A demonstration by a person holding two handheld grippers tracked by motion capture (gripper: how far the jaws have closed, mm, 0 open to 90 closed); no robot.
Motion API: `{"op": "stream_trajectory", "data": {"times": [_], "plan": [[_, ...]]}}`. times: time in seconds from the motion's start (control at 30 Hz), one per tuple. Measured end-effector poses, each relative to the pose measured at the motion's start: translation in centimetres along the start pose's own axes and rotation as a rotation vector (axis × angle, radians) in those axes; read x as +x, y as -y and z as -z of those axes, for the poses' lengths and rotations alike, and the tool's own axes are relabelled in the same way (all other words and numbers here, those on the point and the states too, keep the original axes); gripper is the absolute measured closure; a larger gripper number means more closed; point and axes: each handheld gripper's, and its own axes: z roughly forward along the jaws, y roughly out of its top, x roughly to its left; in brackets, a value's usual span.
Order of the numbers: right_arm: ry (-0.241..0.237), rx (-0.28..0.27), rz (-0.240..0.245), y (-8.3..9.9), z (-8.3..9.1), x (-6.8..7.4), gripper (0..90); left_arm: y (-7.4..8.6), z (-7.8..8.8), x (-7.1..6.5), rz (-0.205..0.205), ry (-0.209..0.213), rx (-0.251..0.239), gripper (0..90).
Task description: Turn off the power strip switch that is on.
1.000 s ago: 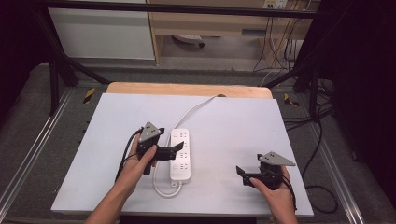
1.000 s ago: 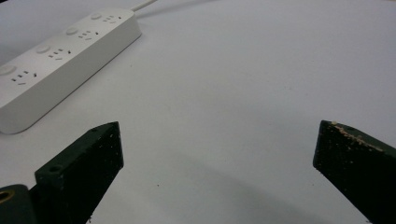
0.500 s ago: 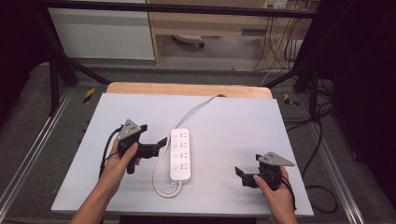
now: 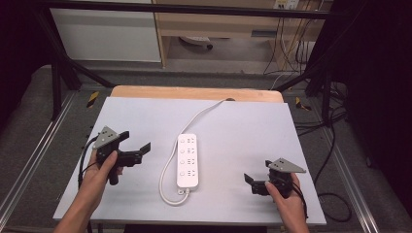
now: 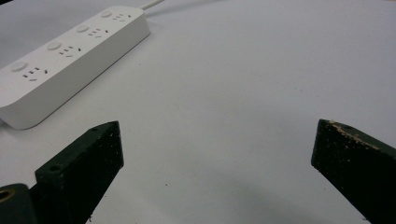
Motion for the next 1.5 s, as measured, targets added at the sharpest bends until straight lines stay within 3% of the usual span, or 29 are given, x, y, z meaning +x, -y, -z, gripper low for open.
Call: {"op": "stream_trajectory", "data": {"times": [0.63,0.97,1.23,1.5], "plan": [[0.0,0.001,0.004,0.0,0.0,0.1,2.9,2.3,3.7,3.2,0.022,-0.06,0.02,5.2],[-0.002,0.004,0.009,0.1,0.0,0.1,2.8,3.2,5.3,4.4,0.045,-0.092,0.001,5.3],[-0.002,0.005,0.008,0.1,-0.1,0.1,2.8,4.5,5.9,4.8,0.057,-0.097,0.017,5.3],[0.0,0.004,0.008,0.1,-0.1,0.1,2.8,5.5,6.1,4.9,0.034,-0.102,0.044,5.3]]}}
